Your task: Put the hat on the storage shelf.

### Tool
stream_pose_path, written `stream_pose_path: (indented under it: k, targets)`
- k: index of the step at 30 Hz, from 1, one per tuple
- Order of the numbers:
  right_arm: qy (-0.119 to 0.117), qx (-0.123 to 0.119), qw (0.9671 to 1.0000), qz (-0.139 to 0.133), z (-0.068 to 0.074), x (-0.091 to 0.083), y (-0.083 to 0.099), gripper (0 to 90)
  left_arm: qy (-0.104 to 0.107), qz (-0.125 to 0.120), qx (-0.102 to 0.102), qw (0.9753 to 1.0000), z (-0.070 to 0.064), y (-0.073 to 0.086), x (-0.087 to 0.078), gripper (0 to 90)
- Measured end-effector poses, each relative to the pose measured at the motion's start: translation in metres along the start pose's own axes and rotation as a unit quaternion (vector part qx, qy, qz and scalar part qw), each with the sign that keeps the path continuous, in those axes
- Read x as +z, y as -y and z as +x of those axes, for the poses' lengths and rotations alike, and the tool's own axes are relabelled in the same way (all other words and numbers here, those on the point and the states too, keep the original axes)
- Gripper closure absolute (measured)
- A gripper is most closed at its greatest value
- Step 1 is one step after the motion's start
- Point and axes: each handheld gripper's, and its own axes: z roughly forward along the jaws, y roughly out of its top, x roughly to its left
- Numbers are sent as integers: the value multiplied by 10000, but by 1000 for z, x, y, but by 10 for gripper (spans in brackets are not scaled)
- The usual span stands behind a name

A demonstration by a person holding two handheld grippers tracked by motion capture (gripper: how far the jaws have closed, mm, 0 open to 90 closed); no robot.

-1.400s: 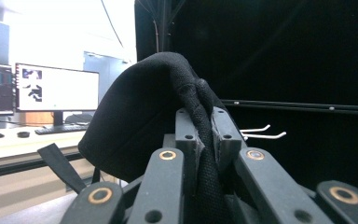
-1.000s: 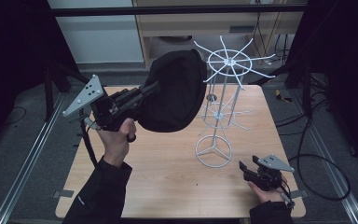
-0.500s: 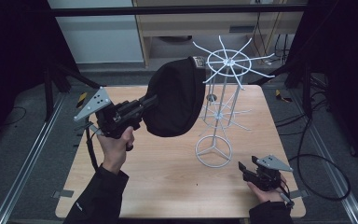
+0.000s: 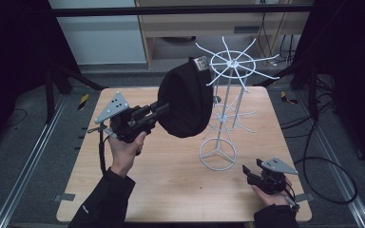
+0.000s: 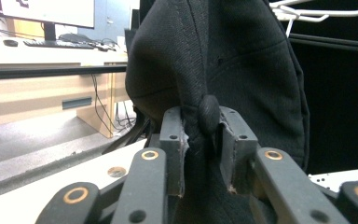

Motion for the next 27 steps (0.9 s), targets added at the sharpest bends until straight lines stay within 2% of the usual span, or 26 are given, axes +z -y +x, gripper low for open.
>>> stream_pose_path:
  k: [7,11,18,22,24,27]
  targets:
    - [2,0,10000,4,0,0,0,390,-70,71,136,9999,-2,2,-3,609]
    - [-14,48,10000,-1,-1,-1,0,387,-252,50,270,9993,-3,3,-15,508]
    - [-10,108,9999,-4,-1,-1,0,371,-620,208,279,9975,2,13,-41,376]
    - [26,101,9999,1,-2,0,0,354,-865,350,228,9954,9,29,-57,328]
    - [36,132,9999,4,-2,0,1,334,-1023,462,180,9935,14,43,-66,304]
    - [52,151,9999,10,-3,0,1,312,-1320,751,95,9884,24,72,-79,290]
